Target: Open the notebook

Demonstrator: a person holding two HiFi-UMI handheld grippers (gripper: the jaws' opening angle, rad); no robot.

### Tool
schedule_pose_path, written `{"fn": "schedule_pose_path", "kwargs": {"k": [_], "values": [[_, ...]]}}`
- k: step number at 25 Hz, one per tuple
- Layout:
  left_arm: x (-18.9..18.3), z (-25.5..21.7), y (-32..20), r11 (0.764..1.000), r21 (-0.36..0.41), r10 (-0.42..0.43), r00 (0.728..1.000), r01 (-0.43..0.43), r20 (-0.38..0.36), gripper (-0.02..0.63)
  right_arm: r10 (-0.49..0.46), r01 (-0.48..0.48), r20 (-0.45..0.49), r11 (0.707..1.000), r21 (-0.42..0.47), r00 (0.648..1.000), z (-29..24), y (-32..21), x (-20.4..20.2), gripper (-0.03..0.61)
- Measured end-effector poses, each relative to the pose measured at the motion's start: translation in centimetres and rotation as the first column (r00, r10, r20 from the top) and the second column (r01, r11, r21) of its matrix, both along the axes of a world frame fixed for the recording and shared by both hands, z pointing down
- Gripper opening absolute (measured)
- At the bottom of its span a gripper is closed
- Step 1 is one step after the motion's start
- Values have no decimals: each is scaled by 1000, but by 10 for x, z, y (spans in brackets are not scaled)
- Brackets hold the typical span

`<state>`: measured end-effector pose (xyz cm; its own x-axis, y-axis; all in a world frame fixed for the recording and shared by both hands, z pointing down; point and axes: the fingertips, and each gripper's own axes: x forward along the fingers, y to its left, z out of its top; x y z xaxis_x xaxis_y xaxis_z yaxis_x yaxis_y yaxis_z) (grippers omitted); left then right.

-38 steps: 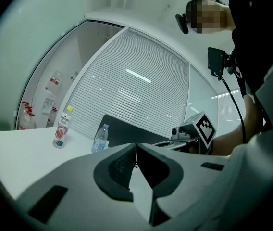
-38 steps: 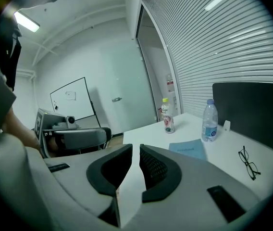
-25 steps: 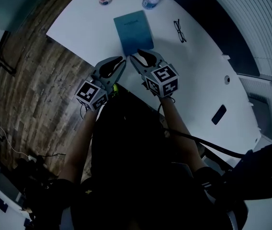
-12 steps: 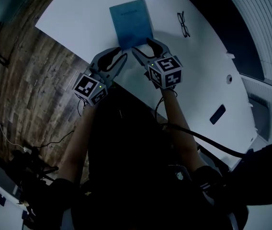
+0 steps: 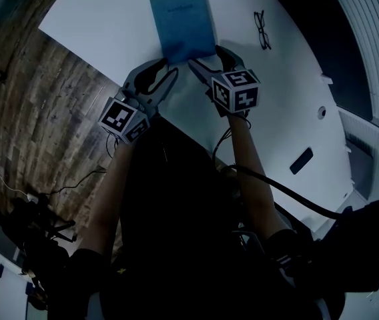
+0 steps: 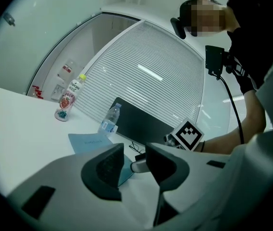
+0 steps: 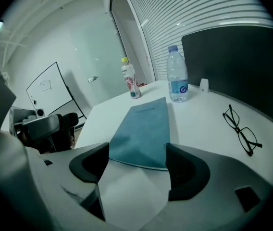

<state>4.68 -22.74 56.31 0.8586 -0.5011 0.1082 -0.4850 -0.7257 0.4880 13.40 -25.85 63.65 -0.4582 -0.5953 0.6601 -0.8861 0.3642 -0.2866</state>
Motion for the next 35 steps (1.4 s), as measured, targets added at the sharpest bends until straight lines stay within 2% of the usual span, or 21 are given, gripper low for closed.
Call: {"fn": "schedule_pose_path", "kwargs": {"k": [7,16,22,26,30,35], "values": [[2,5,-2,1000,-4,-14,1000,14,-2,146,5,-5,11,999,-43,1000,15,-3,4,371],[5,12,-2,999,-30,-24,1000,23,-7,144,31,-30,15,995,-91,999,32,-6,14,371],[5,14,-2,999,-35,-29,1000,29,-2,146,19,-15,38,993,-114,999,34,-4,11,359],[5,14,-2,999,-35,-34,999,34,-6,146,24,-21,19,993,-114,1000,37,-5,13,301],[4,17,0,998,-40,-40,999,40,-6,146,28,-26,18,993,-117,999,38,-6,17,281],[4,17,1,998,-50,-39,999,38,-14,146,20,-22,-19,994,-106,1000,37,-8,21,226]]}}
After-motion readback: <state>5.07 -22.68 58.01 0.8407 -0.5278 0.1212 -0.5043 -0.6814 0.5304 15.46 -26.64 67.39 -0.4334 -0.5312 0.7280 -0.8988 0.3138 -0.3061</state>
